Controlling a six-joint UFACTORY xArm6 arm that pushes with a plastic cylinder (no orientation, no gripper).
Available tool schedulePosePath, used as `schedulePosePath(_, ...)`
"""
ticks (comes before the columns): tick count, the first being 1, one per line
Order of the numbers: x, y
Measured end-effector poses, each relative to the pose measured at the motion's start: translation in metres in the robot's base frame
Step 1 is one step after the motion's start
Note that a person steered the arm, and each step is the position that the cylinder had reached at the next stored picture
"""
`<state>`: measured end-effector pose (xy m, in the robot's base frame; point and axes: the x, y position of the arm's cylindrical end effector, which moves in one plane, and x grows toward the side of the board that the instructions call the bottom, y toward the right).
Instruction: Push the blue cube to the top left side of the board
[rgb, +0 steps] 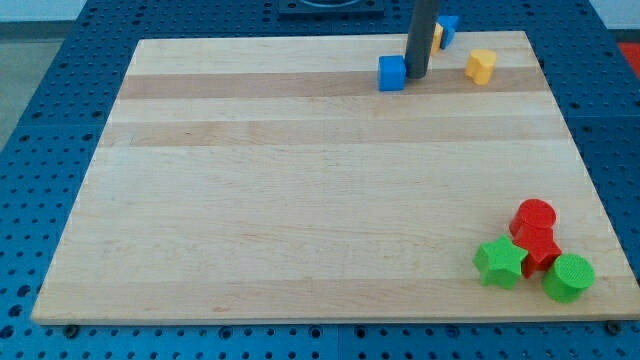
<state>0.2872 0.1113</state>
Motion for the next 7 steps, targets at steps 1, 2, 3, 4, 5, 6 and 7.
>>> schedulePosePath(1,0.012,-0.014)
schedulePosePath(2,0.015,-0.038)
schedulePosePath(3,0.007,-0.053)
schedulePosePath(4,0.003,-0.069)
schedulePosePath(5,0.000,-0.090)
schedulePosePath(6,-0.018,-0.091)
schedulePosePath(7,-0.026,-0.097)
